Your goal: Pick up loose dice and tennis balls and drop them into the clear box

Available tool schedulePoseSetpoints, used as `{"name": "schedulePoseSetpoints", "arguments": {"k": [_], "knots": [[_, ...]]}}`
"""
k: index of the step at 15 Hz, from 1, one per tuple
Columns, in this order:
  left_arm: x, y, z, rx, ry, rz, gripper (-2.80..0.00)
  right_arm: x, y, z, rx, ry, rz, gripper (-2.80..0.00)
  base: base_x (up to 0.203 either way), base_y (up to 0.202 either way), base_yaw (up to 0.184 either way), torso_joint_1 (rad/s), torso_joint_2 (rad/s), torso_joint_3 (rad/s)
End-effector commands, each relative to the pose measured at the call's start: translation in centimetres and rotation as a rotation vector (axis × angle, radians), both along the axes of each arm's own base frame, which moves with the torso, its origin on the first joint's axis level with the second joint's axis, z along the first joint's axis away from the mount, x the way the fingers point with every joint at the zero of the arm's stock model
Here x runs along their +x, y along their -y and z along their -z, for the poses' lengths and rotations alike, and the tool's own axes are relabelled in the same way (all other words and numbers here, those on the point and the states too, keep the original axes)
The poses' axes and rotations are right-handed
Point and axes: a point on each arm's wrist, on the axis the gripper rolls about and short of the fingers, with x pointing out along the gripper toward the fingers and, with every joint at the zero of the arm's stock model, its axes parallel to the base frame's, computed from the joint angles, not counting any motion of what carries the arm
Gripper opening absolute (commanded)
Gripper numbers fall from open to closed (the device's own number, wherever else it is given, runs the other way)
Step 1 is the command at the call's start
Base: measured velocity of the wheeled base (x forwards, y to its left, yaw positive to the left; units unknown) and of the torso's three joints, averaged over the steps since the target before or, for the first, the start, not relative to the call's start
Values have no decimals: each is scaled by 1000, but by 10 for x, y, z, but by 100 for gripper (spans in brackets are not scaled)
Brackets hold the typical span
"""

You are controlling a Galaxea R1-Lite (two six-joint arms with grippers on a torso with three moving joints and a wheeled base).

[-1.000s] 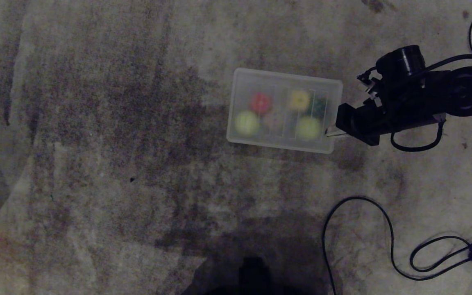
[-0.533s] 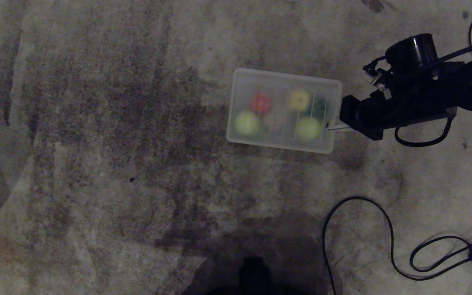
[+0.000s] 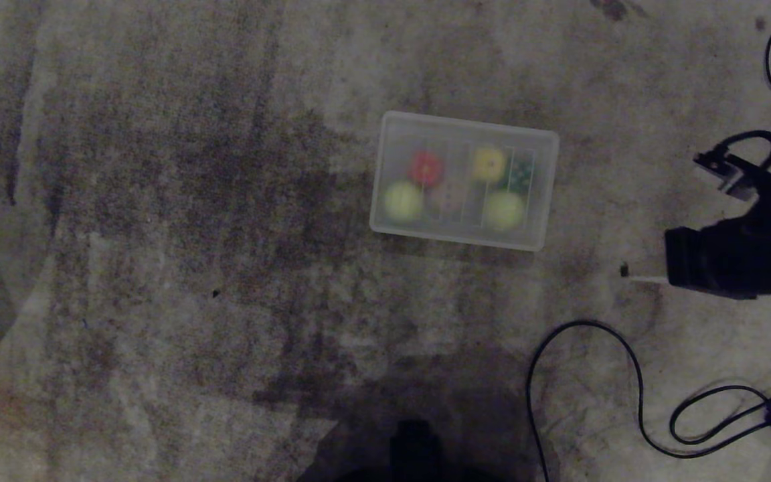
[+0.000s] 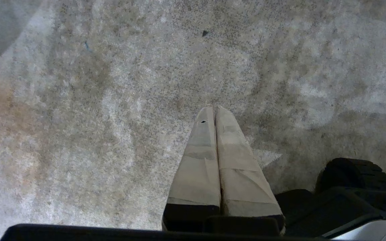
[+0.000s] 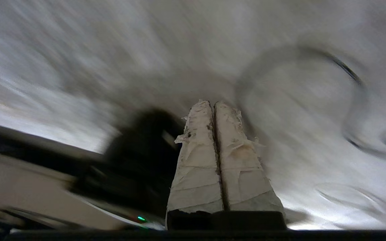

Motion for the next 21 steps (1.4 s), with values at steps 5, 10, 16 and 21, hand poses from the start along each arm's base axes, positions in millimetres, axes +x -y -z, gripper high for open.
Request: {"name": "schedulePoseSetpoints", "arguments": {"k": [5,10,16,21], "knots": [[0,0,0,-2,-2,-2,-280,-170,36,55,-105,248,59,-280,0,0,0,0,0,0],[0,0,0,-1,-2,-2,-280,-214,39,127,-160,350,123,-280,0,0,0,0,0,0],[0,0,0,-3,-2,-2,-280,-219,42,170,-286,444,242,-280,0,0,0,0,0,0],[0,0,0,-1,-2,0,-280,-224,42,171,-233,510,254,-280,0,0,0,0,0,0]]}}
